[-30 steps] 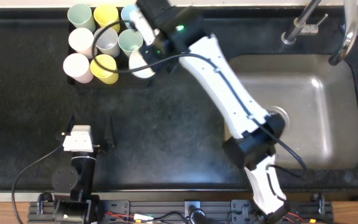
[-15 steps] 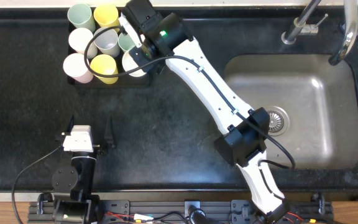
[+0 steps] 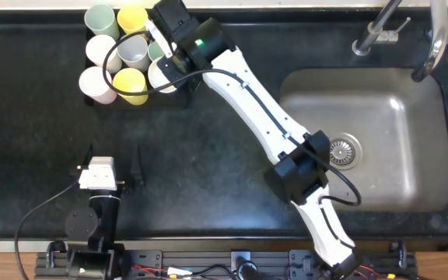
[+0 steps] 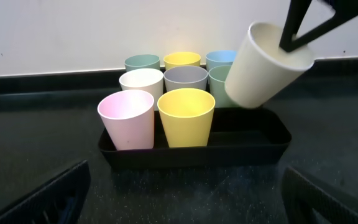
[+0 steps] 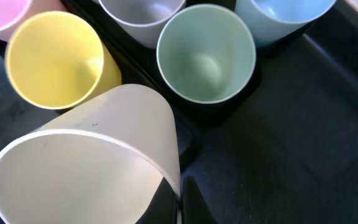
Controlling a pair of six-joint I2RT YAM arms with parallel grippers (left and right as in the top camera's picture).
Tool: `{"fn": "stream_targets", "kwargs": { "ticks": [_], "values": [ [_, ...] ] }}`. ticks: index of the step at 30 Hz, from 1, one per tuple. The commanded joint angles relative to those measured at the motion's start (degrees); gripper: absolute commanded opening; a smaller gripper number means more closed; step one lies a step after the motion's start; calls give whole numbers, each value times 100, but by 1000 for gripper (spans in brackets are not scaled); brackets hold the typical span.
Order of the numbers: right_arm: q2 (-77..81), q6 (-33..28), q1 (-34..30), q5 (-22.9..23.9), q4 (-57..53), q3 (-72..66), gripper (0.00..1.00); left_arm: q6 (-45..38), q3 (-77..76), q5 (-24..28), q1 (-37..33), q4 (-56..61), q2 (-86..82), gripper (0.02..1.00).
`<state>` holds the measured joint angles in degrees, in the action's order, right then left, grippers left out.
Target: Store Cups
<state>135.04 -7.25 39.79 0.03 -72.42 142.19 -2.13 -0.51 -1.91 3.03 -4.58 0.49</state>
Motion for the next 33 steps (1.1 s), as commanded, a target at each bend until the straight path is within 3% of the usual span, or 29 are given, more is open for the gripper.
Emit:
{"fn": "stream_targets", "kwargs": {
  "ticks": [1,23,33],
  "values": [
    [297,24,31,-157,70,197,42,-107,7,52,-7,-9,-37,998],
    [708,-92,-127,-155,-107,87,42,-109,7,52,-7,-9,-37,998],
    [708,-90,-125,-365,-96,44,45,-109,7,52,-7,-9,-37,998]
  ]
}}
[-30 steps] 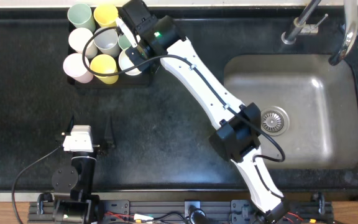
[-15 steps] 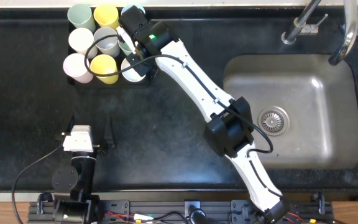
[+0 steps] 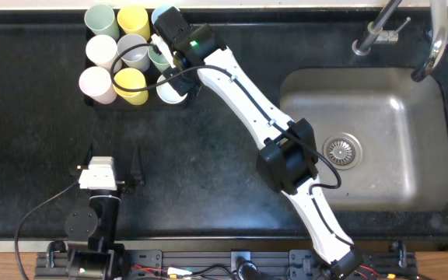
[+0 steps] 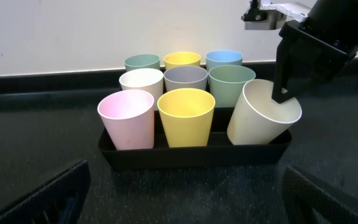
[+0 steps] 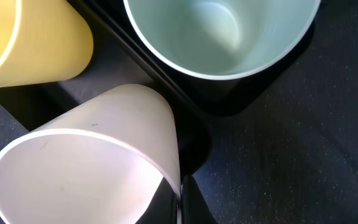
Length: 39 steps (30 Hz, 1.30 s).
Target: Store Cups
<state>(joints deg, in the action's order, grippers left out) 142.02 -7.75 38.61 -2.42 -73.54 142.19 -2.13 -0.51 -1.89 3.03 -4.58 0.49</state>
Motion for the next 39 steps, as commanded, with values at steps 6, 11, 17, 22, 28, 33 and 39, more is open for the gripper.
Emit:
{"fn": "stream_targets", "kwargs": {
  "ticks": [6,11,17,22,28,33,39],
  "values": [
    [11,-42,-20,-114,-70,28,42,-109,7,50,-7,-9,-37,998],
    [79,-44,-57,-94,-177,20,45,-109,7,50,-7,-9,-37,998],
    [81,-39,-101,-109,-140,2,218,-107,7,50,-7,-9,-37,998],
    [81,-33,-116,-120,-98,2,882,-109,7,50,-7,-9,-37,998],
    [72,7,-142,-116,39,4,996,-109,7,50,-7,-9,-37,998],
    [-109,302,-269,-96,236,251,996,-109,7,50,-7,-9,-37,998],
    [-911,522,-968,-85,-63,1178,996,-109,7,50,-7,-9,-37,998]
  ]
}}
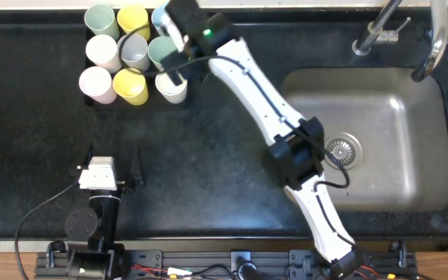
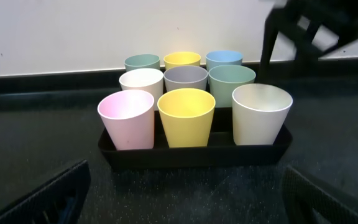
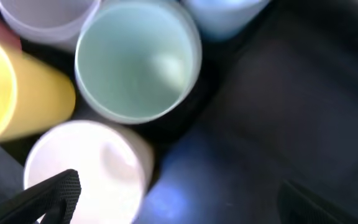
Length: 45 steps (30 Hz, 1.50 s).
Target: Store Cups
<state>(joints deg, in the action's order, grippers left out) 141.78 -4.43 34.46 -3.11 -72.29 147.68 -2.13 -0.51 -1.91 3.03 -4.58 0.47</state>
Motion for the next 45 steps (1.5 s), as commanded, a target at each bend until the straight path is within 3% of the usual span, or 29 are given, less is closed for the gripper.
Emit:
{"fn": "stream_targets", "kwargs": {
  "ticks": [1,6,8,11,13,16,21,25,28,37,42,45],
  "values": [
    [-1014,188,-688,4,-267,647,998,-107,7,52,-7,-9,-35,998],
    [-1574,186,-1777,72,-1408,645,998,-107,7,52,-7,-9,-35,998],
    [-1759,103,-2166,372,-1851,533,998,-109,7,52,-7,-9,-35,998],
    [-2549,105,-2494,782,-1687,-452,996,-109,7,52,-7,-9,-35,998],
    [-3132,105,-2507,793,-1486,-1364,998,-109,7,52,-7,-9,-35,998],
    [-4258,229,-2500,1049,-914,-3259,996,-109,7,52,-7,-9,-35,998],
    [-6336,1193,-2433,1102,442,-6492,996,-109,7,52,-7,-9,-35,998],
    [-8568,1257,-2402,1117,2942,-9241,998,-109,7,52,-7,-9,-35,998],
    [-10786,1257,-2391,1108,3357,-10948,998,-109,7,52,-7,-9,-35,998],
    [-13934,1257,-2404,1108,3440,-12399,998,-107,7,52,-7,-9,-35,998],
    [-14111,1257,-2411,1110,3958,-12712,998,-109,7,52,-7,-9,-35,998],
    [-14159,1257,-2500,1108,5095,-13228,998,-109,7,52,-7,-9,-35,998]
  ]
}}
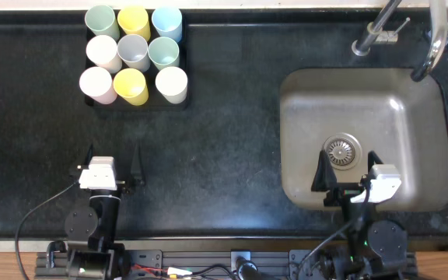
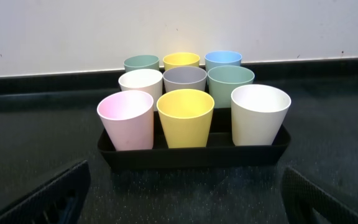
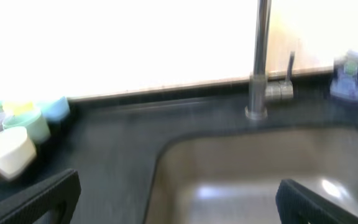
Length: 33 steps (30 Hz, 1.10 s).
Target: Store Cups
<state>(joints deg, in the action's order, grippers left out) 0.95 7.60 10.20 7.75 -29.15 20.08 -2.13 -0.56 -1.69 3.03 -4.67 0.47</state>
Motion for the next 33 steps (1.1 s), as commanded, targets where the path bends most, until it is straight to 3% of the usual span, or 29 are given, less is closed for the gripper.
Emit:
{"fn": "stream_targets", "kwargs": {
  "ticks": [1,4,10,33],
  "values": [
    [-76,55,-144,22,1373,-787,998,-109,11,31,-7,0,-35,998],
    [-76,55,-197,22,2107,-1346,998,-109,11,31,-7,0,-35,998],
    [-74,57,-199,15,2540,-1982,998,-109,11,31,-7,0,-35,998],
    [-76,55,-197,-44,2531,-1980,998,-109,11,31,-7,0,-35,998]
  ]
}}
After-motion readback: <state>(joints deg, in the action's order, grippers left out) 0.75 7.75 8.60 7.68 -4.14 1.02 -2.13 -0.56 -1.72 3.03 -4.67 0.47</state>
